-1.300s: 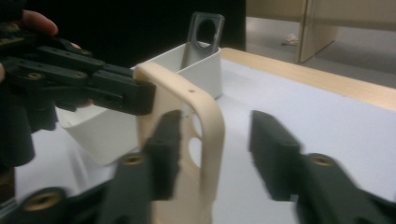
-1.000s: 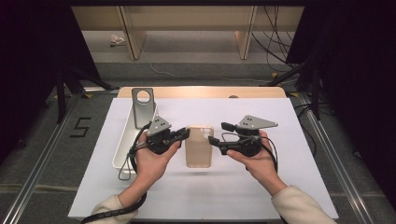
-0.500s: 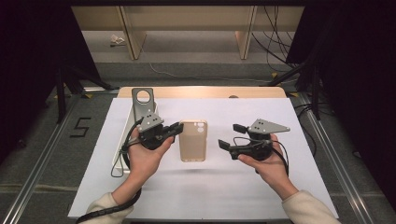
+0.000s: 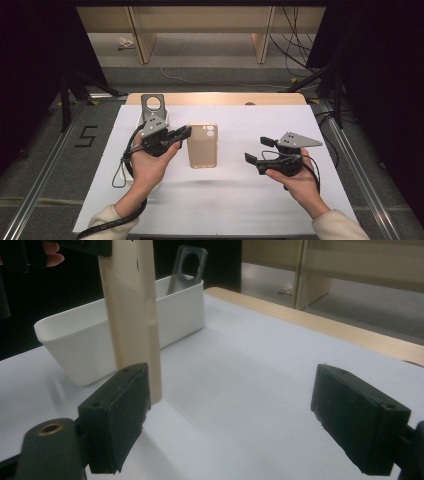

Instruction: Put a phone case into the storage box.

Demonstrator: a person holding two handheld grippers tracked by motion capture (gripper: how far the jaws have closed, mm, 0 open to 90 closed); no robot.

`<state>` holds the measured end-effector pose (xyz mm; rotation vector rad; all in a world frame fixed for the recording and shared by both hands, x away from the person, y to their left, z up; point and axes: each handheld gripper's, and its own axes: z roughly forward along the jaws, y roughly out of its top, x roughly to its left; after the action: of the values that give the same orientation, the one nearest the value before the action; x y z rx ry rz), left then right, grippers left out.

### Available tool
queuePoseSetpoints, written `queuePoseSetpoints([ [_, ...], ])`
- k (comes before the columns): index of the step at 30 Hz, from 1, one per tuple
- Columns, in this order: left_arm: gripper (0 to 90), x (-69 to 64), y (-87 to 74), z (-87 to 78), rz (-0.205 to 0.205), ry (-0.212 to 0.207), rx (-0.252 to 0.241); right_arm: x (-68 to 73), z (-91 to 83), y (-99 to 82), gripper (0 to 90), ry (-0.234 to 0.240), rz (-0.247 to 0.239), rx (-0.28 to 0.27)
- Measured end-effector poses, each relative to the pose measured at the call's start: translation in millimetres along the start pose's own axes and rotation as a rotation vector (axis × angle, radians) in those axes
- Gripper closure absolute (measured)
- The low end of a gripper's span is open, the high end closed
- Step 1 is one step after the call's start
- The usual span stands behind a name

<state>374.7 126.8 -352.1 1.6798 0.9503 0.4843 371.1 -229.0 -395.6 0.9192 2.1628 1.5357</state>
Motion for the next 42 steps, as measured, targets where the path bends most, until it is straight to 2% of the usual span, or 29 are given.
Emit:
queuePoseSetpoints([
  [8, 83.5, 5.9, 3.4, -3.7, -0.004, 0.007, -0.005, -6.9, -9.7, -6.0, 17.3, -0.024, 0.015, 0.002],
  [24, 83.4, 24.4, 13.9, -16.5, 0.012, 0.036, -0.033, -10.7, -18.0, -11.8, 17.4, -0.049, 0.031, 0.002],
  [42, 83.5, 45.7, 20.9, -17.8, 0.024, 0.056, -0.047, -15.0, -24.7, -15.6, 17.5, -0.067, 0.049, -0.004],
])
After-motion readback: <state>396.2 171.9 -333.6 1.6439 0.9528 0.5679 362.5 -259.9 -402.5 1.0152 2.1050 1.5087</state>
